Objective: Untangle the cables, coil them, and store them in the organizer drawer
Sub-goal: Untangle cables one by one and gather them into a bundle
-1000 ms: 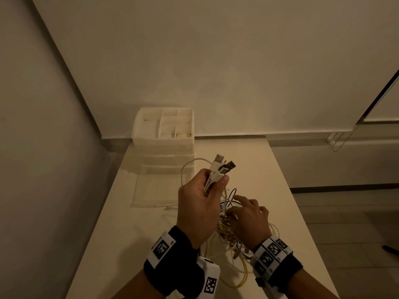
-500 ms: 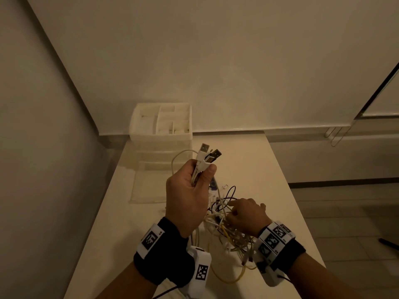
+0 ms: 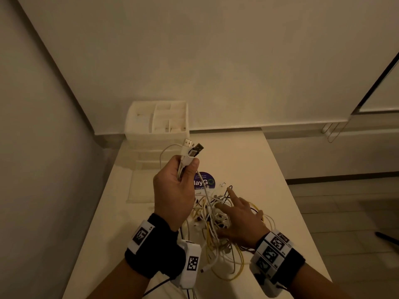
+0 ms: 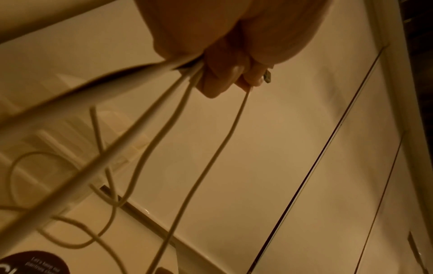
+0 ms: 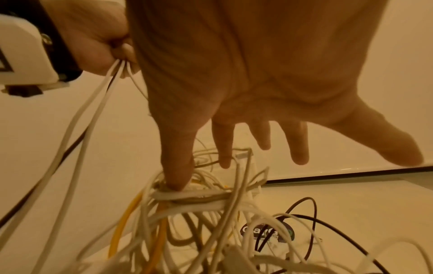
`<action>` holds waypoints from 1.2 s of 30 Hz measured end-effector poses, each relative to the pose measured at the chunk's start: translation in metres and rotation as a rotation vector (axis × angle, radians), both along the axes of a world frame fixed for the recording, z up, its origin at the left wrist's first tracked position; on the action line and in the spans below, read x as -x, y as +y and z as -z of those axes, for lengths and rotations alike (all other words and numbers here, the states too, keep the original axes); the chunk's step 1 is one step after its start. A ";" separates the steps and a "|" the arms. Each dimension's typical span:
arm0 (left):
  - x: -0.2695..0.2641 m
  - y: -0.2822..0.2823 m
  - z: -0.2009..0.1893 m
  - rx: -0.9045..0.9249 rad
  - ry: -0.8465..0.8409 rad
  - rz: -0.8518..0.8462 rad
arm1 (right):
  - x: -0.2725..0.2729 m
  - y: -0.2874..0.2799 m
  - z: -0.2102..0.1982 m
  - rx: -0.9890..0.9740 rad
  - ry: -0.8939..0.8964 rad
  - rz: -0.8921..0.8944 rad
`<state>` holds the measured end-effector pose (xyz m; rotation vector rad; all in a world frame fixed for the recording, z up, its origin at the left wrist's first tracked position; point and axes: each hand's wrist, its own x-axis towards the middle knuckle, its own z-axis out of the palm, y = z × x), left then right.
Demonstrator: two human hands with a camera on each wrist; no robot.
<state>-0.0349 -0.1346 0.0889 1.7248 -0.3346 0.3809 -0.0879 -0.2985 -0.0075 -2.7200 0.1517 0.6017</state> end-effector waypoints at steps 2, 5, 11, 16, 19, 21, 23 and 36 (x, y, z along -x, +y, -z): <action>0.001 0.000 0.003 0.007 0.027 0.030 | 0.000 0.001 0.000 -0.020 0.020 -0.003; 0.006 -0.005 0.006 0.025 0.086 0.111 | 0.000 0.003 0.004 -0.096 0.078 -0.003; 0.005 -0.009 0.008 0.011 0.068 0.129 | -0.004 0.006 0.026 -0.280 0.101 0.001; 0.007 -0.012 0.008 0.003 0.065 0.144 | -0.001 0.016 0.012 -0.371 0.100 -0.010; 0.006 -0.014 0.008 -0.011 0.053 0.145 | -0.001 0.024 0.004 -0.330 0.061 -0.058; 0.005 -0.012 0.007 -0.025 0.041 0.135 | 0.001 0.031 0.004 -0.228 -0.038 -0.086; 0.002 -0.006 0.006 -0.004 0.043 0.126 | 0.008 0.036 0.009 -0.110 -0.236 -0.102; 0.028 0.025 0.052 -0.314 0.455 -0.022 | 0.017 0.010 0.017 -0.557 -0.568 0.135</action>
